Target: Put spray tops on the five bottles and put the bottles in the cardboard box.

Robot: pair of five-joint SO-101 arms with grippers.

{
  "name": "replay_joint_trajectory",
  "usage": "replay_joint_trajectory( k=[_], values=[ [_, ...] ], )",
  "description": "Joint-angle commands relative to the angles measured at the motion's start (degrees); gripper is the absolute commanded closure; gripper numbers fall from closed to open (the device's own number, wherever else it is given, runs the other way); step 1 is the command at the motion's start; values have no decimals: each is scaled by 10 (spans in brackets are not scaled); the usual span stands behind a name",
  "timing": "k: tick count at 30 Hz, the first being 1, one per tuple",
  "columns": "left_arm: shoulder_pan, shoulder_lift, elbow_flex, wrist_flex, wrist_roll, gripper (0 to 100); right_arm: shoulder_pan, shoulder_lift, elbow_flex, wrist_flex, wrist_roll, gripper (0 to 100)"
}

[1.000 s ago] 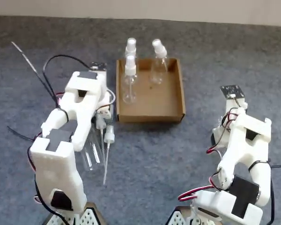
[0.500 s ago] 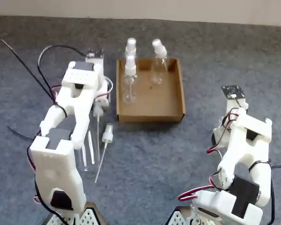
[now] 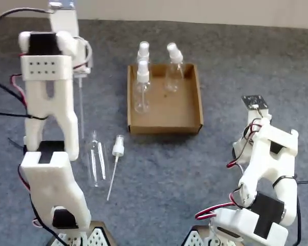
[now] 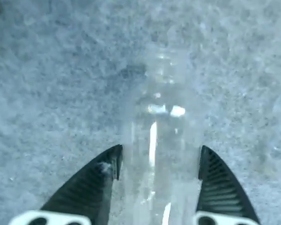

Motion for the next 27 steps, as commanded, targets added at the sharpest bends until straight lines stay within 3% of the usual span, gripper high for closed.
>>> replay_joint_trajectory(
  k=[1,10,20,27],
  values=[
    [-23,-78,9,10,-28,940,7,-8,-34,13,-7,800],
    [18,-346,372,6,-84,939,6,-3,-164,98,-37,796],
    [18,-586,813,-219,-93,938,-73,-1,-177,101,6,800],
    [17,-641,950,-295,-93,938,-70,65,-144,95,5,800]
  ],
)
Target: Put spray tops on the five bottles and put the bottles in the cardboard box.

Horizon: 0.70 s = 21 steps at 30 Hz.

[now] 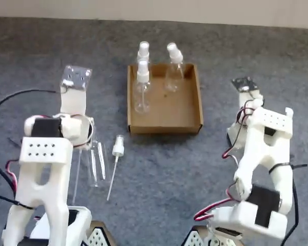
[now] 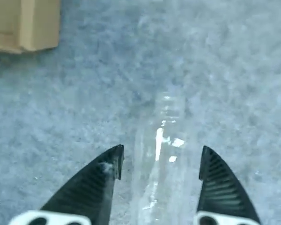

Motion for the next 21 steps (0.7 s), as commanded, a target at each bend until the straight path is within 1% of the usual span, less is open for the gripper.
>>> replay_joint_trajectory(
  k=[1,5,8,10,12,17,21],
  values=[
    [3,-34,44,-42,-4,938,7,41,-4,0,7,800],
    [3,-33,52,-45,-4,938,29,62,-15,-24,8,800],
    [3,-33,52,-46,-4,938,31,64,-15,-40,11,800],
    [3,-33,52,-46,-3,938,30,65,-14,-39,41,800],
    [3,-33,52,-46,-3,938,32,65,-13,-36,56,803],
    [3,-33,52,-46,-2,938,47,78,-14,-40,62,890],
    [3,-33,52,-46,-2,938,51,96,-13,-38,87,902]
  ],
)
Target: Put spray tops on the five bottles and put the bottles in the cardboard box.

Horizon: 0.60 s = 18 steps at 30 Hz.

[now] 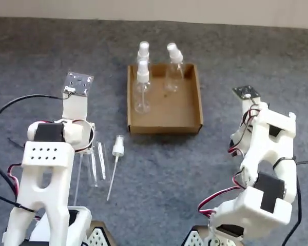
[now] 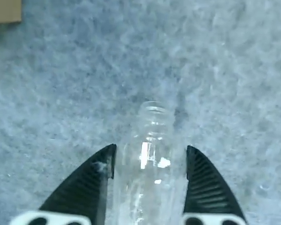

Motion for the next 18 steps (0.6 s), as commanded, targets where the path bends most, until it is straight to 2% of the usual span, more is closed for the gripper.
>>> replay_joint_trajectory(
  k=[1,6,12,18],
  values=[
    [3,-16,-3,-12,-2,938,15,15,-12,-5,23,904],
    [3,-16,-3,-12,-2,938,44,6,-17,-1,2,995],
    [3,-16,-3,-12,-2,938,54,-131,-15,-1,-61,993],
    [3,-18,-3,-12,-2,938,24,-288,-8,-1,-127,993]
  ],
)
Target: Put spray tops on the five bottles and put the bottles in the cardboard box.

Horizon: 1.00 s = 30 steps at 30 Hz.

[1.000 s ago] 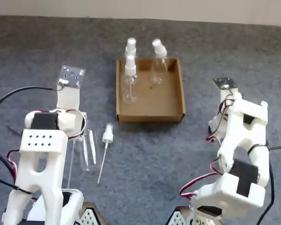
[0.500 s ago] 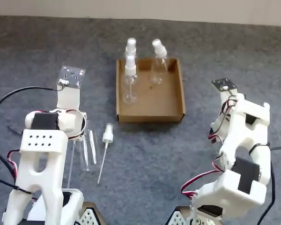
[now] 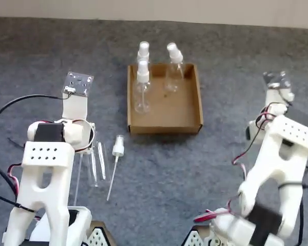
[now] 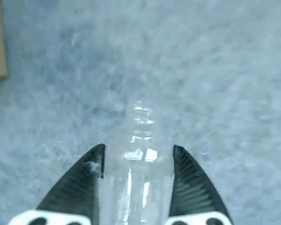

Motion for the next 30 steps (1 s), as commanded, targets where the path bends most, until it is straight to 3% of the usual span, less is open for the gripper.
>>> replay_joint_trajectory(
  k=[1,5,9,16,19,23,30],
  values=[
    [3,-19,-3,-12,-2,938,-26,-133,6,-7,-58,993],
    [3,-20,-23,-11,-1,938,-76,-217,32,-8,-142,993],
    [3,-20,-89,-8,-1,938,-181,-299,48,-16,-201,993],
    [5,-20,-256,37,0,940,-374,-428,198,-200,-266,993],
    [7,-20,-329,58,21,940,-426,-465,281,-263,-274,993],
    [16,-20,-405,55,56,940,-466,-497,350,-264,-271,993],
    [145,-19,-450,43,66,941,-520,-606,400,-268,-237,993]
  ],
)
